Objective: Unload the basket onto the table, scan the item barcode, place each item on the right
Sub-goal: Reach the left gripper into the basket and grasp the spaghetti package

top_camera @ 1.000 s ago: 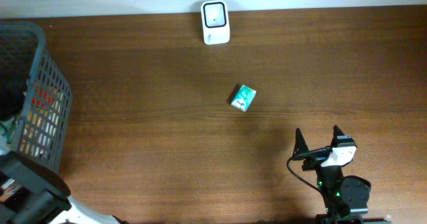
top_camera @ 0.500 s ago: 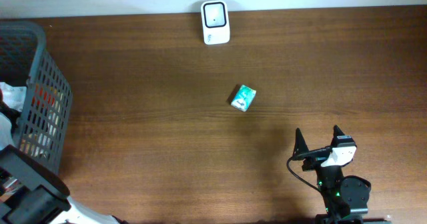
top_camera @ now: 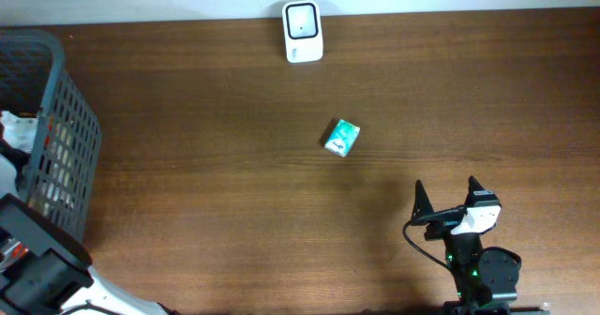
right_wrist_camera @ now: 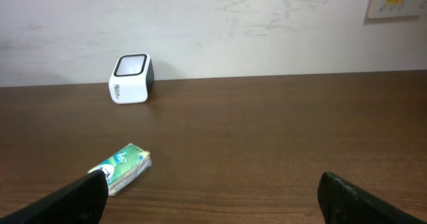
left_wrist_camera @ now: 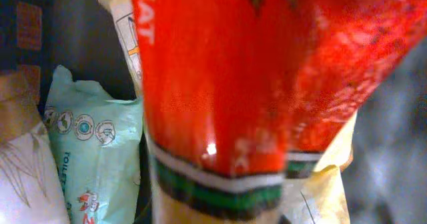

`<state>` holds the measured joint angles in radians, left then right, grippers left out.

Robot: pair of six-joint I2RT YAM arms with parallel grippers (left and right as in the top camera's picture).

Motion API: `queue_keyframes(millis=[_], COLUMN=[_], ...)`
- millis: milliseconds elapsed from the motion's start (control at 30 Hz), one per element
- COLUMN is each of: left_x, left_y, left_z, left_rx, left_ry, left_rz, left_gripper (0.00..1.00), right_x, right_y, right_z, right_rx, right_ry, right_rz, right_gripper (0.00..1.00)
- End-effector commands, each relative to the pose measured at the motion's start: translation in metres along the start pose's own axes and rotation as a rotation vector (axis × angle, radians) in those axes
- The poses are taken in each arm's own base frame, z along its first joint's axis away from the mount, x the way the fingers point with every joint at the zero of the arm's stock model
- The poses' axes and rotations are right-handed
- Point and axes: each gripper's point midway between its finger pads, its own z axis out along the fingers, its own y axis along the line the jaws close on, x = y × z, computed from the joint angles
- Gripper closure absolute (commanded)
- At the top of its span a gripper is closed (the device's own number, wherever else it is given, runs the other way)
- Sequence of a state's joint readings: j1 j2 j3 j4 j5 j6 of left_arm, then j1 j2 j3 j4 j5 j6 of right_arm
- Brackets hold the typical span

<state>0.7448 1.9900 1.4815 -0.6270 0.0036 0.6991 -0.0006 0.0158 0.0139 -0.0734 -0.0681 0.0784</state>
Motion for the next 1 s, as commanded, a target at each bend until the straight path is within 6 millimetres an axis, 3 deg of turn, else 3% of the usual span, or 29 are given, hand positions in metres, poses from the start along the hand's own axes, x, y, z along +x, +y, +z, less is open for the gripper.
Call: queue_keyframes(millis=[0,67,133,367,500,567,700,867,967], left_x=[0.004,-0.008,-0.014,0.009,0.006,-0.010,-0.012,-0.031,-0.028], left_y=[-0.009,0.001,0.006,-0.020,-0.018,-0.018,-0.017,-0.030,-0.028], left_z=[0.012,-0.005,-0.018,-0.001,0.001,-0.007,-0.008,-0.015,-0.015], left_rx=[0.054,0.026,0.006,0.083,0.073,0.102,0.105,0.203,0.202], left_ry=[0.015,-0.021,-0.047,0.005,-0.011,-0.071,-0.077,-0.168,-0.161], left_rz=[-0.085,-0.085,-0.084,-0.086,-0.106,-0.195,-0.198,-0.223,-0.230], left_gripper=[1.00,0.98,0.80,0.56,0.46,0.44,0.50,0.41,0.46], right_x=[0.003,0.003,0.003,0.003,0.003,0.003,0.003,0.003,0.003], right_y=[-0.003,-0.003,-0.003,-0.003,-0.003,-0.003,-0.003,-0.003,-0.003], right_z=[0.000,0.000,0.000,0.000,0.000,0.000,0.000,0.000,0.000], right_rx=[0.016,0.016,0.016,0.016,0.016,0.016,0.016,0.016,0.016], right_ry=[0.003,0.003,0.003,0.003,0.003,0.003,0.003,0.003,0.003], right_rz=[0.001,0.001,0.001,0.001,0.001,0.001,0.001,0.001,0.001], right_gripper=[0.01,0.01,0.01,0.01,0.01,0.01,0.01,0.01,0.01])
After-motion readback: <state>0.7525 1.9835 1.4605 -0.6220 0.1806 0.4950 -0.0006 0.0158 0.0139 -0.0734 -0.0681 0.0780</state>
